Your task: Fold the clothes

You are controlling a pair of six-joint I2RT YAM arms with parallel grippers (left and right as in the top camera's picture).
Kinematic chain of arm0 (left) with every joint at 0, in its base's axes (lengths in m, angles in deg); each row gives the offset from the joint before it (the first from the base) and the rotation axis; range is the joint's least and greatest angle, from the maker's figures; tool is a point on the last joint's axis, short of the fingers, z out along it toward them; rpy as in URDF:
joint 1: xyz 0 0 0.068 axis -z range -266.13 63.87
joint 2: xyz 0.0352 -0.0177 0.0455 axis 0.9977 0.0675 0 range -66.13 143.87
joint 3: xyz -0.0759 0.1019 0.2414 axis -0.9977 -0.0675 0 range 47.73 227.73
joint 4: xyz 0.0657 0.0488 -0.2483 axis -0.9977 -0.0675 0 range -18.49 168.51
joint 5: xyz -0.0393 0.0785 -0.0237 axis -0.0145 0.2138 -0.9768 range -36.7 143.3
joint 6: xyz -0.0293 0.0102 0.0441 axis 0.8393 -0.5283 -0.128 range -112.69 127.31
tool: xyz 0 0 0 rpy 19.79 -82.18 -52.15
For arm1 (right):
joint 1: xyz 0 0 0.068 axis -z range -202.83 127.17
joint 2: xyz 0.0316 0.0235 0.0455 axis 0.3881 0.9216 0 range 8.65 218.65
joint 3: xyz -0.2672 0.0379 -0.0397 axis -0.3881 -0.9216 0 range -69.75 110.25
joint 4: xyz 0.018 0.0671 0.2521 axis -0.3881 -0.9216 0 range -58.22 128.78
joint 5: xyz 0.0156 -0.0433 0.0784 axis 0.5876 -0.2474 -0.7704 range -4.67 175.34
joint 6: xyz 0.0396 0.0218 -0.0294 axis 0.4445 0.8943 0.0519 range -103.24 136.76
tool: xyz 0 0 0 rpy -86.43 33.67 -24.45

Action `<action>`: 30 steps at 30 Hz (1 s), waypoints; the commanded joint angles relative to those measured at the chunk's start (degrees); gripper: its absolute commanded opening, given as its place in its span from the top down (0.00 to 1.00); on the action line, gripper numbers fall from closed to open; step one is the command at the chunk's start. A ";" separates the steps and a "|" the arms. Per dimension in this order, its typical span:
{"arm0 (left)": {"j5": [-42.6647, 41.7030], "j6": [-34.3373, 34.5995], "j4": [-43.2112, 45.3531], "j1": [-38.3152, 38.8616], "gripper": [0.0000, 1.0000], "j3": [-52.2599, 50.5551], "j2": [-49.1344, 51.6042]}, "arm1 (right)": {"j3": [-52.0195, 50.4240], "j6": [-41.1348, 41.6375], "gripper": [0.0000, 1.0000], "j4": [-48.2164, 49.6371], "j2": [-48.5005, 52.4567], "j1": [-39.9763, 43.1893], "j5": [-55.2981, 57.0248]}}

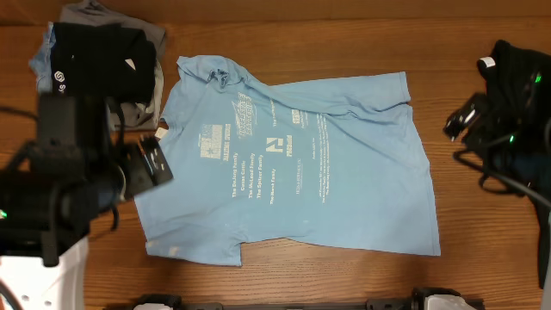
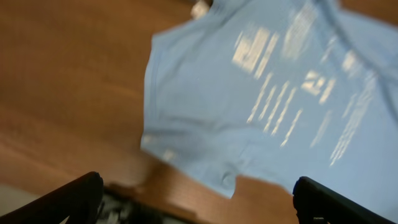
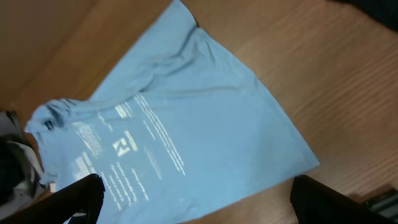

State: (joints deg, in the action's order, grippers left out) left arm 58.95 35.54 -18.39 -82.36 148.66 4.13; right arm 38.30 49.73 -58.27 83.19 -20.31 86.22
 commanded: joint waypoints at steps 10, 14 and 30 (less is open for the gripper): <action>0.94 6.60 4.09 -2.19 0.00 -28.13 -2.12 | -24.74 -0.48 0.00 8.39 -2.54 -0.26 -3.04; 0.72 6.27 4.76 -6.27 0.00 -32.79 -0.87 | -31.50 -4.61 0.00 13.66 -2.54 -0.26 -8.24; -9.97 7.96 24.24 -13.53 0.00 -45.27 7.37 | -39.08 -6.45 0.00 21.59 -2.54 -0.26 -11.26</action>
State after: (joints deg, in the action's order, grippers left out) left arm 50.88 40.78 3.53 -95.56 107.20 9.97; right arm -0.56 43.92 -37.05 81.29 -20.31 75.47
